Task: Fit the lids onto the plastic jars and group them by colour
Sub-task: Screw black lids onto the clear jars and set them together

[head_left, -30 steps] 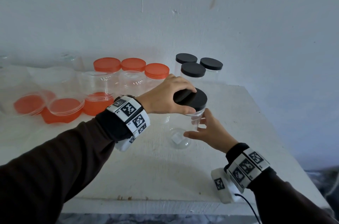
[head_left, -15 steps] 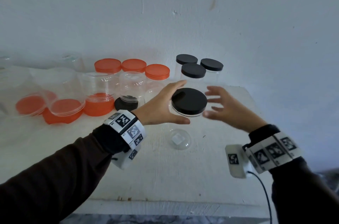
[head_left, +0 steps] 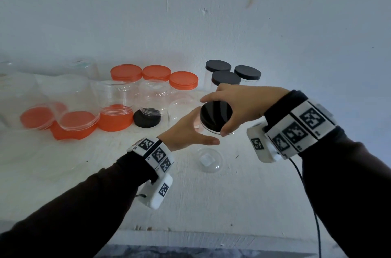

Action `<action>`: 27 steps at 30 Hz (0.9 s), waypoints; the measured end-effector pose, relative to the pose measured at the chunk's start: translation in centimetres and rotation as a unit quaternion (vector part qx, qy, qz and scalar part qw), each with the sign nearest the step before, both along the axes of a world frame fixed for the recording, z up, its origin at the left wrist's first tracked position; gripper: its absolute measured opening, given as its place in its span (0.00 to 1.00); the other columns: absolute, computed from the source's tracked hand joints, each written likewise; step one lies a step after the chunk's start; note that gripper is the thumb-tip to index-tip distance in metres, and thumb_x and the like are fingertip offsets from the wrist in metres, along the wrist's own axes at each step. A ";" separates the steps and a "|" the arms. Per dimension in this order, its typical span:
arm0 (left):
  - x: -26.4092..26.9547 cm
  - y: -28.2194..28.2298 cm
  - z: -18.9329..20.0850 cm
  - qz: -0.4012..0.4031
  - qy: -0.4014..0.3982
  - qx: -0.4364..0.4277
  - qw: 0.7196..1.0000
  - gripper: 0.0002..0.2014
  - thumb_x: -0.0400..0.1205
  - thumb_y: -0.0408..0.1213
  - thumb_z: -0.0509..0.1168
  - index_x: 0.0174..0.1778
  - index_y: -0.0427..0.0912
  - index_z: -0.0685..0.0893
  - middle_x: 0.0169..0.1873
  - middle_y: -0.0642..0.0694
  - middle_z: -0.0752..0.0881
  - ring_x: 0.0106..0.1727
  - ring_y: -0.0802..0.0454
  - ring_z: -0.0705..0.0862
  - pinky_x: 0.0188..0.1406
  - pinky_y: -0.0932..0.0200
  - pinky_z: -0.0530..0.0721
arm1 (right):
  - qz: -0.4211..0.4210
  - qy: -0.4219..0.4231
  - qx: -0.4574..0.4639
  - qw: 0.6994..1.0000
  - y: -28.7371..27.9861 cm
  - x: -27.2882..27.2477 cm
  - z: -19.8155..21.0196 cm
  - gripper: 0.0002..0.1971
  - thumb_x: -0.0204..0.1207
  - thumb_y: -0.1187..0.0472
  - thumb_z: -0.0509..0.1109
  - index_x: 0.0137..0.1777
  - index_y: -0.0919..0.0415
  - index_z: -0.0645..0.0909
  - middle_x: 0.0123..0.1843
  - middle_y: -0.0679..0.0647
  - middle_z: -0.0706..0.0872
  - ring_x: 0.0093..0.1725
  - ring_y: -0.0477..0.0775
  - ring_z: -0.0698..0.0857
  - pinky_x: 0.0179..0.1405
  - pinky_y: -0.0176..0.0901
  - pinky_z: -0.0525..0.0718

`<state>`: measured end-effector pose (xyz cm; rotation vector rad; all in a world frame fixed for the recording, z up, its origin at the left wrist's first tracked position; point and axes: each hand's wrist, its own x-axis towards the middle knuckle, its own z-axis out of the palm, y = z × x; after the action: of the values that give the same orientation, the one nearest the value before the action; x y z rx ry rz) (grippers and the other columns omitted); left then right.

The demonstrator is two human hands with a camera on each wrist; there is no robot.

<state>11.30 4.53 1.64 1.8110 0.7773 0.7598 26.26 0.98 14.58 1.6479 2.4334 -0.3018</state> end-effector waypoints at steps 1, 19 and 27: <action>0.0 0.1 0.1 -0.008 -0.002 -0.004 1.000 0.43 0.61 0.48 0.79 0.72 0.50 0.69 0.66 0.55 0.79 0.68 0.62 0.75 0.68 0.61 0.73 | 0.005 -0.003 -0.008 1.000 0.1 0.0 0.2 0.45 0.64 0.49 0.79 0.78 0.41 0.59 0.63 0.46 0.67 0.64 0.49 0.69 0.64 0.45 0.74; -0.5 1.2 0.6 -0.112 -0.039 -0.091 0.989 0.45 0.57 0.51 0.80 0.69 0.55 0.68 0.66 0.60 0.77 0.69 0.69 0.73 0.60 0.77 0.72 | 0.072 0.030 -0.065 0.995 1.0 0.4 0.6 0.41 0.59 0.60 0.82 0.70 0.36 0.68 0.65 0.41 0.68 0.67 0.49 0.70 0.65 0.53 0.78; -0.5 1.0 0.5 -0.113 -0.038 -0.108 0.987 0.43 0.56 0.48 0.81 0.68 0.56 0.69 0.65 0.61 0.78 0.69 0.68 0.73 0.61 0.76 0.72 | 0.072 0.055 -0.068 0.994 0.9 0.7 0.0 0.40 0.59 0.62 0.82 0.69 0.38 0.69 0.64 0.40 0.68 0.66 0.49 0.72 0.64 0.52 0.78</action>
<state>10.80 5.55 2.19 1.6314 0.5695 0.5708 26.92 1.83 14.63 1.4274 2.5313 -0.5361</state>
